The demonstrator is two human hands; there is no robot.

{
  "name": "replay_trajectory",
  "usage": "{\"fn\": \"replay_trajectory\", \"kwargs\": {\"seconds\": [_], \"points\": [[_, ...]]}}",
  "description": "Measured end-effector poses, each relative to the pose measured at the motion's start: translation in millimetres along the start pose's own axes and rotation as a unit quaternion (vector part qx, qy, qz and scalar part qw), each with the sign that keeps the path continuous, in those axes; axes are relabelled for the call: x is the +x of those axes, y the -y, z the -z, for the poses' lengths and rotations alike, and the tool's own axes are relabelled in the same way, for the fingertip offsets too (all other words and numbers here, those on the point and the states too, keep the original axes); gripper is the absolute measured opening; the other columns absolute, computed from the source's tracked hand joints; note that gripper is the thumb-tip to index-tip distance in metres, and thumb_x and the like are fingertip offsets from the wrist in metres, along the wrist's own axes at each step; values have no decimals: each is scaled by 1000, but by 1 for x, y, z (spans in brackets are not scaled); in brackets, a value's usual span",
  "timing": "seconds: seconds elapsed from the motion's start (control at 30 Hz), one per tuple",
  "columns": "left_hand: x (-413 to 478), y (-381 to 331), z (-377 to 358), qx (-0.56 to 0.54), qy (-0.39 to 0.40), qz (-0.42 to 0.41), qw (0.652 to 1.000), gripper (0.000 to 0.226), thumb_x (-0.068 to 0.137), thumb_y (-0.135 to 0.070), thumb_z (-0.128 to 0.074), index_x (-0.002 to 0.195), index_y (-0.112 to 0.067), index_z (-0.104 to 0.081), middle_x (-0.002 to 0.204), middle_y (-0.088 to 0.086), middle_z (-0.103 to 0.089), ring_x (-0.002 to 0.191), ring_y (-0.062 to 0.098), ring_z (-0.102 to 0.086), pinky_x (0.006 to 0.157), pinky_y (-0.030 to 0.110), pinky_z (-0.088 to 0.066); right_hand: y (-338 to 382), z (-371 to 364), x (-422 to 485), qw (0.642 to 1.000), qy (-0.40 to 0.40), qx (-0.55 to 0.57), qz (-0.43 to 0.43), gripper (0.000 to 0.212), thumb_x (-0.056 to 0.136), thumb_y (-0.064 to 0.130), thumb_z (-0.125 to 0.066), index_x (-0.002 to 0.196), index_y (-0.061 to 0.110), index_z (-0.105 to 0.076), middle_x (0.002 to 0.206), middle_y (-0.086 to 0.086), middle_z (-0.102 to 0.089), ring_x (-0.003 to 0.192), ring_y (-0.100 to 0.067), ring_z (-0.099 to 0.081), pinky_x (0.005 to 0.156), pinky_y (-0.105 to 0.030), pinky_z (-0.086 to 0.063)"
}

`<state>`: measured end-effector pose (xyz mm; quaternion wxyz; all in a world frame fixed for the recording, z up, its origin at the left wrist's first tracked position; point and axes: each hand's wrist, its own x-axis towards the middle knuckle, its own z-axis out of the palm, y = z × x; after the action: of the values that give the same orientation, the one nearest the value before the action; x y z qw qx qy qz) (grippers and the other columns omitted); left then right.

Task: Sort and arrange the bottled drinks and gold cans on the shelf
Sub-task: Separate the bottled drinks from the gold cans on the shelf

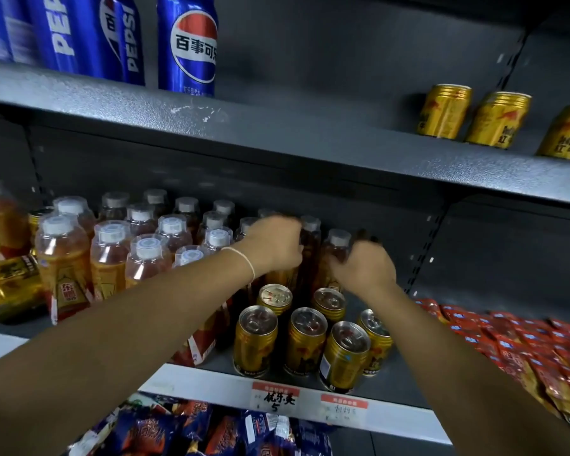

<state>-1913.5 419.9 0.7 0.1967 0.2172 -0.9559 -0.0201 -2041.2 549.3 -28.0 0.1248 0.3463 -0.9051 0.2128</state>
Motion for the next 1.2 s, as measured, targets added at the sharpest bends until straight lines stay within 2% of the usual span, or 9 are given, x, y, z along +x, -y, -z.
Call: {"fn": "replay_trajectory", "kwargs": {"seconds": [0.1,0.17,0.23,0.57,0.73,0.83,0.93,1.1,1.2], "points": [[15,-2,3,40,15,-19,999,39,86,-32,-60,121,-16,-54,119,10,-58,105,31,-59,78,38,-52,0,-2,14,999,40,9,-5,60,87,57,-60,123,9,-57,100,-11,-65,98,-30,-65,80,-38,-58],[21,-2,-1,50,65,-18,996,31,87,-30,-60,114,-17,-54,117,10,-60,99,28,-59,78,37,-52,-1,-9,20,995,60,77,-12,90,81,52,-70,151,17,-26,132,-18,-51,116,-36,-57,88,-38,-54],[24,-2,-9,45,105,-8,993,27,89,-28,-59,113,-16,-55,114,9,-62,91,25,-58,70,32,-45,-3,-17,27,990,78,116,-12,110,75,50,-78,156,23,-8,147,-19,-39,128,-37,-48,97,-39,-49],[17,-4,-21,21,80,-54,995,40,81,-28,-67,116,-16,-52,106,4,-61,94,24,-60,58,26,-36,-15,-34,32,991,104,84,-3,63,76,49,-69,129,18,-54,107,-8,-65,94,-26,-64,72,-32,-53],[13,-7,-26,-17,89,-87,992,41,76,-20,-71,109,-19,-47,103,5,-62,93,25,-60,64,30,-39,-11,-27,16,990,45,119,53,14,75,25,-70,81,26,-58,76,9,-61,80,-19,-65,54,-17,-37],[8,-4,-28,-43,64,-95,993,41,75,-16,-72,109,-19,-49,99,5,-62,91,27,-62,62,29,-40,-7,-24,1,987,13,157,33,36,72,17,-74,105,19,-59,96,-2,-65,91,-23,-64,67,-24,-46],[1,-3,-25,-42,39,-101,993,53,74,-13,-71,122,-18,-48,97,5,-59,87,26,-61,56,27,-38,-2,-14,-17,988,-35,149,23,70,75,13,-76,135,17,-40,116,-15,-57,107,-34,-56,81,-37,-50],[-10,6,7,-113,-16,-56,992,29,78,-18,-66,104,-23,-54,77,-10,-47,84,22,-62,57,26,-44,23,17,-41,991,-111,25,73,72,79,12,-72,143,19,-39,125,-19,-53,117,-39,-47,93,-47,-45],[-23,10,31,-158,-69,-70,983,53,76,-18,-67,124,-24,-46,95,-6,-52,83,17,-57,65,29,-51,50,36,-59,986,-135,-35,94,71,74,8,-74,138,18,-44,127,-20,-50,118,-40,-43,97,-51,-44]]}}
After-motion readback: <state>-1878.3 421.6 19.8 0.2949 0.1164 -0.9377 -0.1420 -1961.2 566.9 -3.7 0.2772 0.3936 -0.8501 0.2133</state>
